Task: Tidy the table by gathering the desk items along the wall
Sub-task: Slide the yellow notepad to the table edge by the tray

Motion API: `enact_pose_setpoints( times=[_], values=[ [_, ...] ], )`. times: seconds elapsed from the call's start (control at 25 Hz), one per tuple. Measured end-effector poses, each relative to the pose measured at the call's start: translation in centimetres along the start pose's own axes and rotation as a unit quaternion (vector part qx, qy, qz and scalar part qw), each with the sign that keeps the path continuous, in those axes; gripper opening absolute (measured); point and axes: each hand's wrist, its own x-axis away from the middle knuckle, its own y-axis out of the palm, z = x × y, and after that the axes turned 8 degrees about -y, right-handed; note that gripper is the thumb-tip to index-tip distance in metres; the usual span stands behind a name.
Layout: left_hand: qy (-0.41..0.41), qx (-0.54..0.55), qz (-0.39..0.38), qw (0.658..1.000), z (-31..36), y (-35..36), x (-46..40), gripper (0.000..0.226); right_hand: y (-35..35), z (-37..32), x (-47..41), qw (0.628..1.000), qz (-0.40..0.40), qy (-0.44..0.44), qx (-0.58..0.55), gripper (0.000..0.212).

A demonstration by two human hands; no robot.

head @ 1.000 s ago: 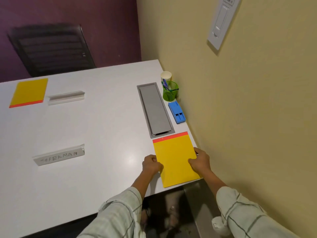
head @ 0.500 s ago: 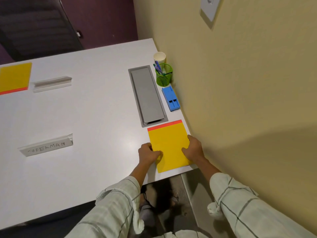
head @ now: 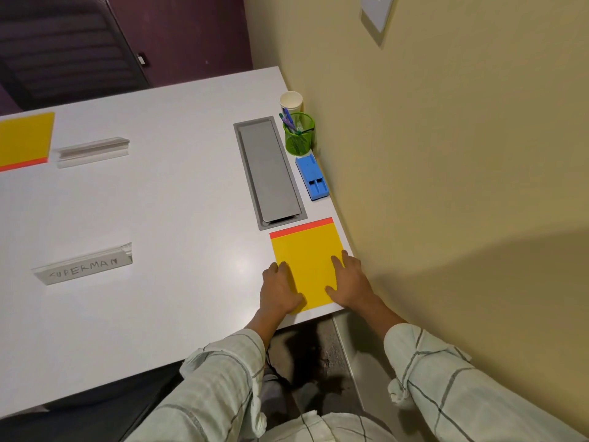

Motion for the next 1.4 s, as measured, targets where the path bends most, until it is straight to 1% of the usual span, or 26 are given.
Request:
enact_pose_setpoints(
  times=[0.12, 0.24, 0.4, 0.68, 0.92, 1.08, 1.2, 1.4],
  values=[
    [0.047, -0.107, -0.018, 0.993, -1.1, 1.3, 0.7, 0.093, 2.0, -0.8, 1.1, 0.999, -0.025, -0.013, 0.026, 0.088],
    [0.077, -0.161, 0.004, 0.984, -2.1, 2.4, 0.7, 0.1, 3.4, -1.1, 1.8, 0.999, -0.021, -0.016, 0.018, 0.083],
    [0.091, -0.179, 0.017, 0.979, -2.7, 2.8, 0.4, 0.099, 3.7, -0.5, 2.2, 0.999, -0.024, -0.024, 0.023, 0.082],
    [0.106, -0.206, 0.01, 0.973, -3.5, 3.4, 0.1, 0.1, 3.8, 0.0, 2.4, 0.998, -0.033, -0.031, 0.032, 0.082],
    [0.101, -0.232, 0.003, 0.967, -3.7, 2.9, 1.0, 0.102, 3.3, -0.7, 2.4, 0.996, -0.048, -0.025, 0.075, 0.083],
    [0.1, -0.242, 0.05, 0.964, -4.4, 3.0, 3.0, 0.089, 3.5, -2.6, 3.0, 0.989, -0.033, -0.071, 0.127, 0.08],
    [0.098, -0.244, 0.07, 0.962, -6.0, 3.3, 4.9, 0.083, 4.0, -4.2, 3.6, 0.984, -0.037, -0.105, 0.142, 0.078],
    [0.025, -0.223, 0.086, 0.971, -9.9, 4.4, 9.4, 0.081, 5.4, -6.9, 5.2, 0.962, -0.062, -0.193, 0.185, 0.075]
  ],
)
